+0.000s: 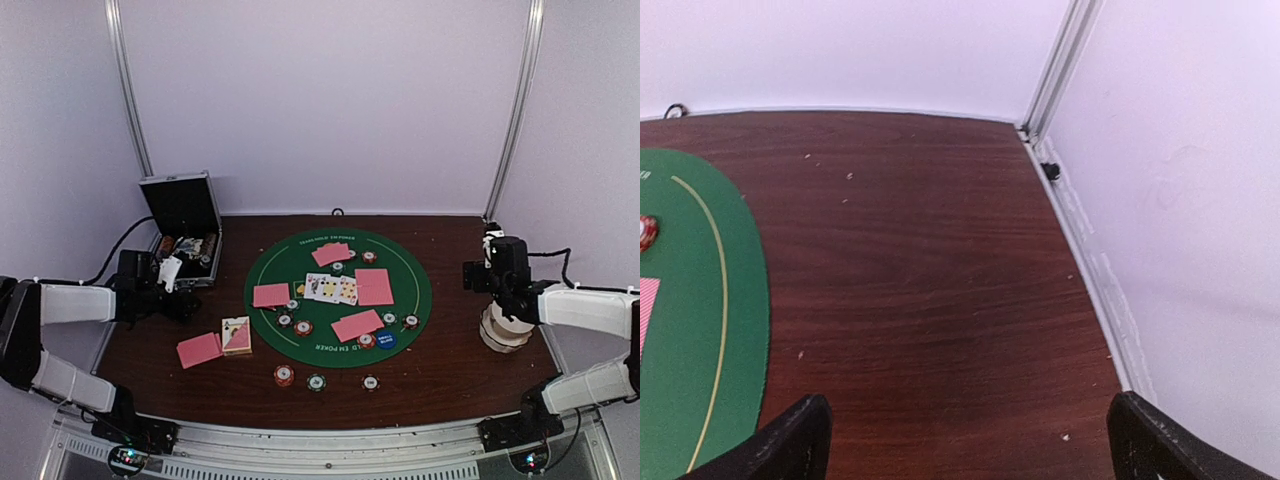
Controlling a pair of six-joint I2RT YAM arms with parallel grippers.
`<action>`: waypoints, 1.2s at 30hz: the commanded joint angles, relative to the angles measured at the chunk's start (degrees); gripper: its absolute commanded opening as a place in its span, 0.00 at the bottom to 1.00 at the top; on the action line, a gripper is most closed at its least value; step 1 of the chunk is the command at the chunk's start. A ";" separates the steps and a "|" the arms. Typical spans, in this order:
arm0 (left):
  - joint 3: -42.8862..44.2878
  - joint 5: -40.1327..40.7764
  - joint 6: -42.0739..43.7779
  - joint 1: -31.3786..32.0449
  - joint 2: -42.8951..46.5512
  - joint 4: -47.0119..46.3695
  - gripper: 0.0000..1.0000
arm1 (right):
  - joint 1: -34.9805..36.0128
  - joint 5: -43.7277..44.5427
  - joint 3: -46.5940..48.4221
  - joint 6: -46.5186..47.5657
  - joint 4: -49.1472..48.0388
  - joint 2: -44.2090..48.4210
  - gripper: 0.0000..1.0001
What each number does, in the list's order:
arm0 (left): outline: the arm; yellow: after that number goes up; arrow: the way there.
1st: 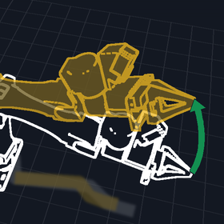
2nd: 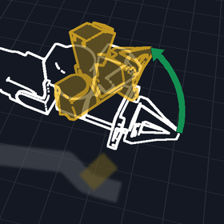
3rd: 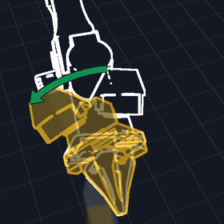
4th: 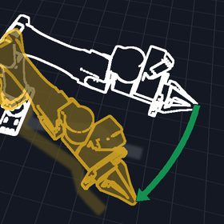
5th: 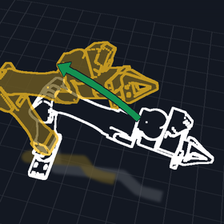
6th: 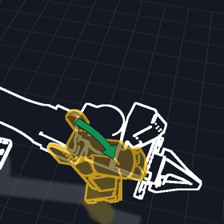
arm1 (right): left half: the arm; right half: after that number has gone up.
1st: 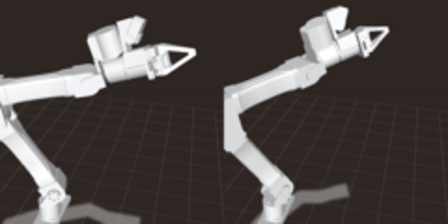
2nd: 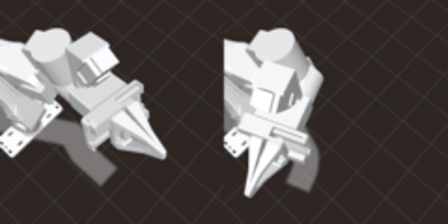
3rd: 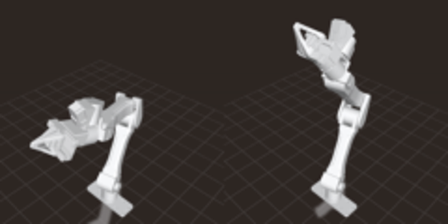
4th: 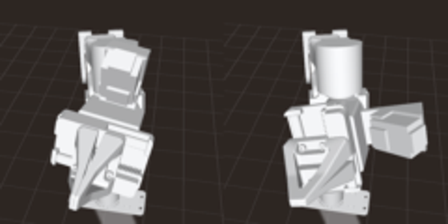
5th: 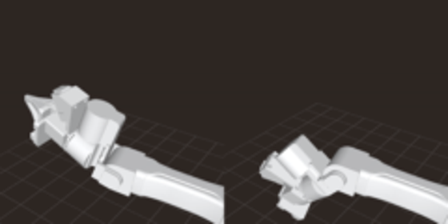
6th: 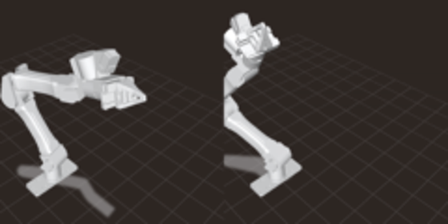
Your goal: Distribute texas hold em gaming equipment
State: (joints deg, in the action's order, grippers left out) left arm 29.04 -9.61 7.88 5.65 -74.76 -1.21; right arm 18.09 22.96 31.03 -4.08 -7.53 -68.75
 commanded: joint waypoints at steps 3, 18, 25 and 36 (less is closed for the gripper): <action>-4.88 3.49 -1.21 -0.44 -3.90 -27.50 0.98 | -5.94 5.47 -5.91 6.29 -21.16 -2.87 0.99; -12.58 5.82 -6.04 -3.67 -15.27 -56.84 0.98 | -10.60 -5.98 -11.79 8.96 -52.47 -20.42 0.99; -8.61 8.73 -7.67 -3.81 -14.96 -48.52 0.97 | -13.96 -7.13 -9.08 5.33 -48.22 -20.95 0.99; -8.92 10.25 -7.68 -3.85 -15.08 -49.72 0.98 | -14.48 -7.85 -9.58 5.22 -48.64 -20.64 0.99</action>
State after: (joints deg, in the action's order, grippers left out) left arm 19.40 -0.23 0.89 2.17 -89.73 -47.57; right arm 3.81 15.53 21.02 1.63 -55.94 -89.80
